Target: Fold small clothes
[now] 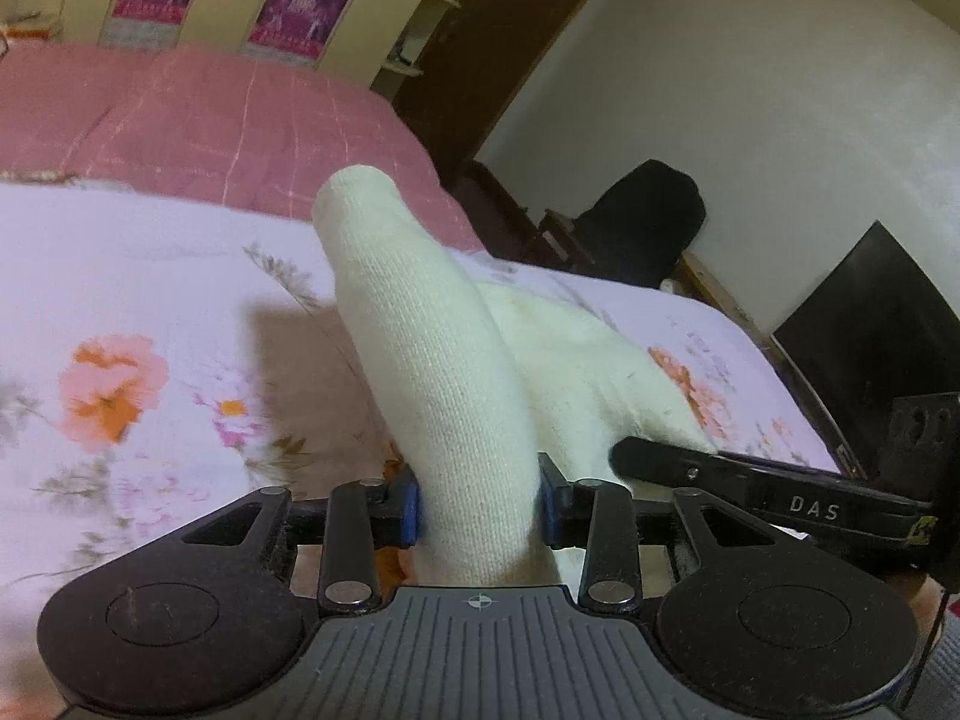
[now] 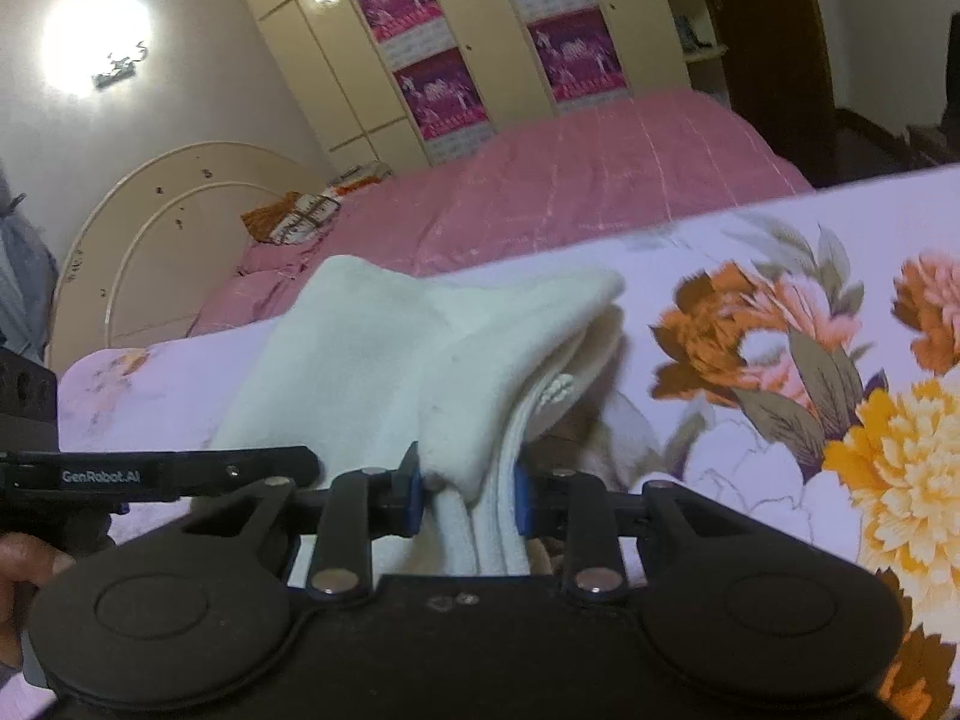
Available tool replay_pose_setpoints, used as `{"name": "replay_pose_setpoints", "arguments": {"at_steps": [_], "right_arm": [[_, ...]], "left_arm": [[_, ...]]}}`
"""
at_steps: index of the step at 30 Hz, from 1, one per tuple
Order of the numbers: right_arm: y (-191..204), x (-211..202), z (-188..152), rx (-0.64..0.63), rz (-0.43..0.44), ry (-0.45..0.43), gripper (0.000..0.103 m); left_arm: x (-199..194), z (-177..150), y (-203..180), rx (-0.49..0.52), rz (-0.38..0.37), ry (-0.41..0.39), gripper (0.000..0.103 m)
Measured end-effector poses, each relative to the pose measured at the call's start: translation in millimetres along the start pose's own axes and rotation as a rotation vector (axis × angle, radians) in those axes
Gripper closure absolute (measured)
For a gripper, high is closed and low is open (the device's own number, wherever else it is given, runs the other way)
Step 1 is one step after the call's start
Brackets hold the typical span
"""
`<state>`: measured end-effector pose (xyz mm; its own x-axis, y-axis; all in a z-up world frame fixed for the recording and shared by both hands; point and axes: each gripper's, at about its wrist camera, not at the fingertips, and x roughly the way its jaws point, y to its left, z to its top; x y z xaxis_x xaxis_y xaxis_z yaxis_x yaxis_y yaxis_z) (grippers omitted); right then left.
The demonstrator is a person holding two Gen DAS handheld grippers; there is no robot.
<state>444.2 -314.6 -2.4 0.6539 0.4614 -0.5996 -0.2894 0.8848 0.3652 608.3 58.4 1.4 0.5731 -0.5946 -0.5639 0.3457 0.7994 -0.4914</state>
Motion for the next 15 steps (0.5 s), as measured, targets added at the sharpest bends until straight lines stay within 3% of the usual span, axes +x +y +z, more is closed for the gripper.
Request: {"name": "replay_pose_setpoints", "arguments": {"at_steps": [7,15], "right_arm": [[68,-13,-1,-0.059,0.037,-0.025,0.076],[154,11,-29,-0.068,0.107,-0.003,0.076]], "left_arm": [[-74,-1,19,0.022,0.054,-0.029,0.067],[-154,-28,73,-0.006,0.154,-0.034,0.067]]}}
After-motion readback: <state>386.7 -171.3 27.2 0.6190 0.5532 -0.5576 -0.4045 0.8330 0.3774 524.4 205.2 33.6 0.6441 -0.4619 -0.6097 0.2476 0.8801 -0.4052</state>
